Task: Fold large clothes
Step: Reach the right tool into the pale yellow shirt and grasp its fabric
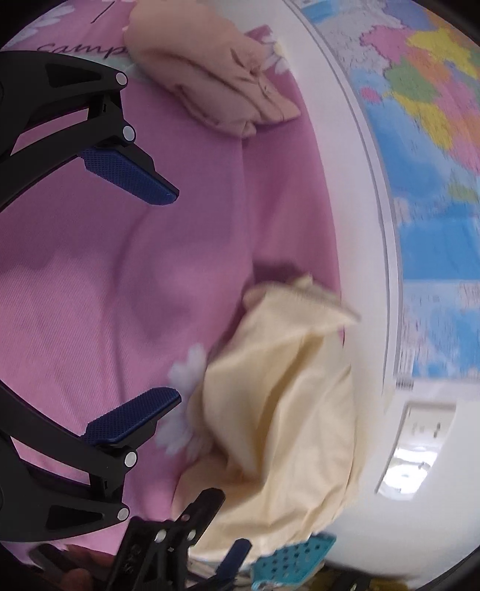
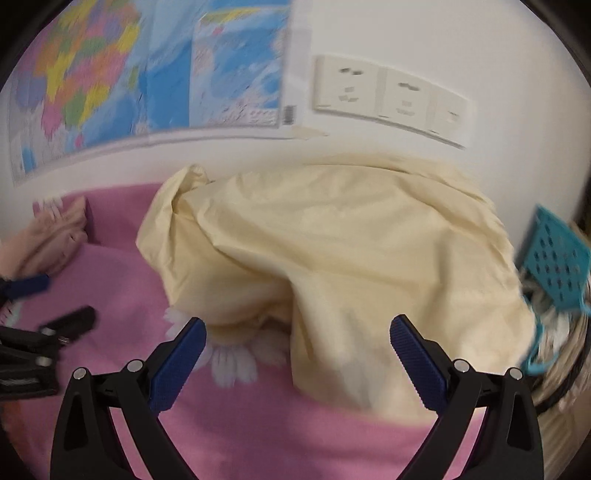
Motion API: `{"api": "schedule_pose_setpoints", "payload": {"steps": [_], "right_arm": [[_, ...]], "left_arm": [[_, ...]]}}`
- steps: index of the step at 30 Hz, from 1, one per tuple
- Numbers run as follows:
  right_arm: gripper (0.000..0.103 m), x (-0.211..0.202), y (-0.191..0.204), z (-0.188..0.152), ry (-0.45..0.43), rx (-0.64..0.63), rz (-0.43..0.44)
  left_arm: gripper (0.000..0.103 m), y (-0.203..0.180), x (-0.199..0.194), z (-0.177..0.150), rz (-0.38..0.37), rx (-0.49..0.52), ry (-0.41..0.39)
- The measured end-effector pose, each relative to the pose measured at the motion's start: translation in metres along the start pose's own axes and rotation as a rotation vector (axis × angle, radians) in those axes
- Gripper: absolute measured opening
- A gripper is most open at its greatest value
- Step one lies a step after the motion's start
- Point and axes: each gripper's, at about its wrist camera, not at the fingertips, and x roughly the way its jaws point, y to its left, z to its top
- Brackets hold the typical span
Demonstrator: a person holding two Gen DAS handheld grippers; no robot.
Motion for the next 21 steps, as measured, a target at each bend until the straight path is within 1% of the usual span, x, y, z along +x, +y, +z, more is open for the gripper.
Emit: {"api": "schedule_pose_setpoints", "payload": {"steps": [2,6,7,8,9,10,11,12,13,15,16,18,21], "right_arm": [[0.097,0.018,0.005,0.009,0.012,-0.024,-0.024],[0.097,0.054,0.016,0.023,0.045,-0.087,-0.043],[0.093,0.066,0.019,0.025,0.069,-0.105,-0.046],[0.082,0.072,0.02,0.025,0.08,-0.112,-0.048],[0.076,0.077,0.021,0.026,0.093,-0.119,-0.05],[0.056,0.08,0.022,0.027,0.097,-0.124,-0.048],[0.029,0.079,0.022,0.028,0.09,-0.124,-0.046],[0.018,0.076,0.02,0.03,0.083,-0.124,-0.058],[0.009,0.072,0.018,0.032,0.074,-0.119,-0.046],[0.004,0.052,0.009,0.037,0.026,-0.071,0.011],[0.004,0.044,0.006,0.039,0.006,-0.069,0.021],[0.003,0.015,-0.002,0.048,-0.065,-0.051,0.052],[0.003,-0.02,-0.026,0.062,-0.15,0.034,0.103]], "left_arm": [[0.098,0.008,0.006,0.005,0.015,-0.007,0.005],[0.098,0.024,0.019,0.016,0.029,-0.017,0.013],[0.098,0.027,0.022,0.018,0.034,-0.018,0.012],[0.098,0.029,0.023,0.019,0.037,-0.017,0.012],[0.098,0.031,0.026,0.02,0.039,-0.015,0.012],[0.098,0.033,0.029,0.022,0.04,-0.013,0.013],[0.098,0.036,0.032,0.023,0.041,-0.011,0.015],[0.098,0.037,0.034,0.023,0.043,-0.01,0.016],[0.098,0.039,0.036,0.025,0.043,-0.01,0.017],[0.098,0.042,0.04,0.027,0.046,-0.01,0.02],[0.098,0.043,0.042,0.027,0.043,-0.009,0.019],[0.098,0.047,0.045,0.031,0.044,-0.008,0.017],[0.098,0.051,0.047,0.036,0.04,-0.006,0.0]]}}
